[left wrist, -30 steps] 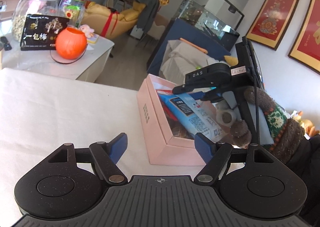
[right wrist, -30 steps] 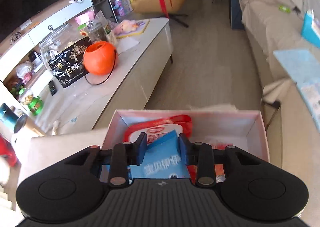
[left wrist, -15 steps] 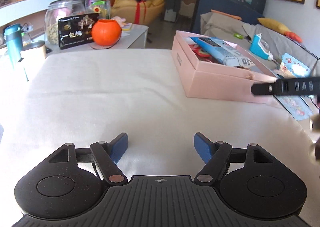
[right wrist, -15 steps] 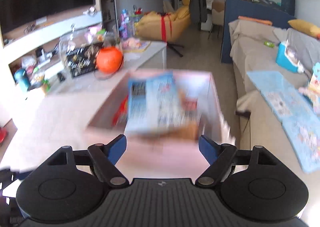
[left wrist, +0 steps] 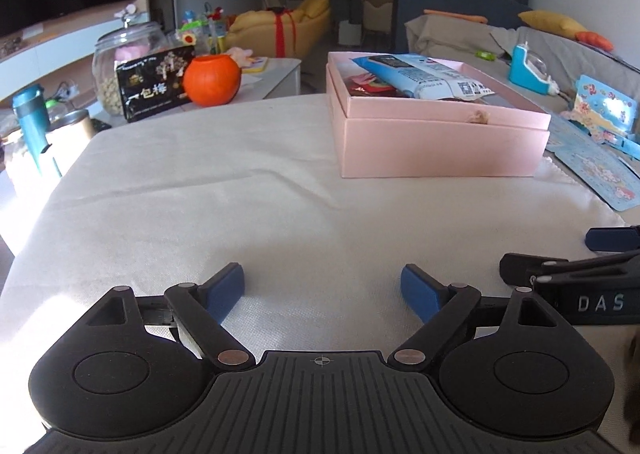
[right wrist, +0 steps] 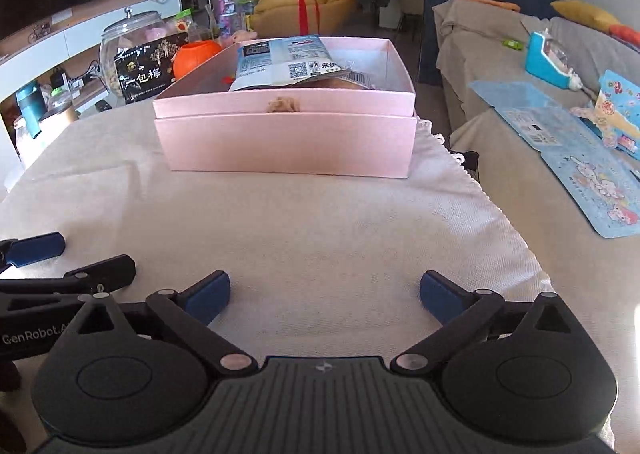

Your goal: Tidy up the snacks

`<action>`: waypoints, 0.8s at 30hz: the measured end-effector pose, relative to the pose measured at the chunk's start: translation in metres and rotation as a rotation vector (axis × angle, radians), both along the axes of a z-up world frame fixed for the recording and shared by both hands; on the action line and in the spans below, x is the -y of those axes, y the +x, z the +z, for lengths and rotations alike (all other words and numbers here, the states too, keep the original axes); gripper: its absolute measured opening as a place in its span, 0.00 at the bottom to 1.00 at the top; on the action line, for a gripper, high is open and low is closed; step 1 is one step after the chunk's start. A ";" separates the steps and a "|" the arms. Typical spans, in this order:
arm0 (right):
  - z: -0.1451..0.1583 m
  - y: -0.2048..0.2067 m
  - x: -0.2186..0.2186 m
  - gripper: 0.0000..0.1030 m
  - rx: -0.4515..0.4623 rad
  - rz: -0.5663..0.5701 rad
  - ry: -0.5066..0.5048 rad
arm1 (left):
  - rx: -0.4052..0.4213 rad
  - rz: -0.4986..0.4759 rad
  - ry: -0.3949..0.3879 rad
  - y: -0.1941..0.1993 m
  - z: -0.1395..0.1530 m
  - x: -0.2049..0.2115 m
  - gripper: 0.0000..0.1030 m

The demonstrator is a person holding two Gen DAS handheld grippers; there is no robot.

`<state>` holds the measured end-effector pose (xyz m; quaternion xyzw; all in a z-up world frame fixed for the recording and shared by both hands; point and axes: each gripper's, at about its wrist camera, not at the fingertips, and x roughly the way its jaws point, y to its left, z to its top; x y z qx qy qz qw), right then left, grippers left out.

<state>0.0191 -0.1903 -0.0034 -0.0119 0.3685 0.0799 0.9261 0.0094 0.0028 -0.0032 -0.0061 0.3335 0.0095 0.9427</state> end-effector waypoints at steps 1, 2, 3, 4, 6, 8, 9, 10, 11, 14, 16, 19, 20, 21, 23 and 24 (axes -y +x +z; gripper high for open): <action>-0.003 -0.001 -0.001 1.00 0.018 0.013 -0.016 | 0.001 0.005 -0.003 0.000 0.000 0.000 0.88; -0.005 -0.003 -0.002 1.00 0.045 0.026 -0.032 | 0.001 0.005 0.001 0.001 0.000 0.001 0.88; -0.006 -0.003 0.001 1.00 0.048 0.027 -0.018 | 0.001 0.006 0.003 0.001 0.000 0.001 0.89; -0.006 -0.004 0.002 1.00 0.055 0.024 -0.005 | 0.001 0.007 0.002 0.002 0.001 0.001 0.89; -0.006 -0.005 0.001 1.00 0.058 0.024 -0.014 | 0.001 0.006 0.002 0.002 0.001 0.000 0.89; -0.006 -0.004 0.002 1.00 0.058 0.022 -0.010 | 0.001 0.006 0.001 0.001 0.001 0.000 0.89; -0.006 -0.004 0.002 1.00 0.058 0.021 -0.009 | 0.001 0.006 0.001 0.002 0.001 0.000 0.89; -0.005 -0.003 0.003 1.00 0.058 0.018 -0.006 | 0.001 0.006 0.001 0.002 0.001 0.000 0.89; -0.005 -0.002 0.004 1.00 0.058 0.014 -0.002 | 0.001 0.006 0.001 0.001 0.001 0.001 0.89; -0.005 -0.002 0.005 1.00 0.059 0.005 0.003 | 0.001 0.006 0.001 0.001 0.001 0.001 0.89; -0.006 -0.001 0.005 1.00 0.059 0.003 0.001 | 0.001 0.006 0.001 0.001 0.001 0.001 0.89; -0.006 -0.001 0.004 1.00 0.057 0.003 -0.007 | 0.001 0.006 0.001 0.001 0.001 0.001 0.89; -0.006 -0.001 0.004 1.00 0.057 0.003 -0.006 | 0.001 0.006 0.001 0.001 0.001 0.001 0.89; -0.006 -0.001 0.004 1.00 0.057 0.003 -0.007 | 0.001 0.006 0.001 0.001 0.001 0.000 0.89; -0.006 -0.001 0.004 1.00 0.057 0.003 -0.009 | 0.001 0.006 0.001 0.001 0.001 0.001 0.89; -0.006 0.000 0.003 1.00 0.057 0.003 -0.009 | 0.001 0.007 0.002 0.001 0.001 0.001 0.89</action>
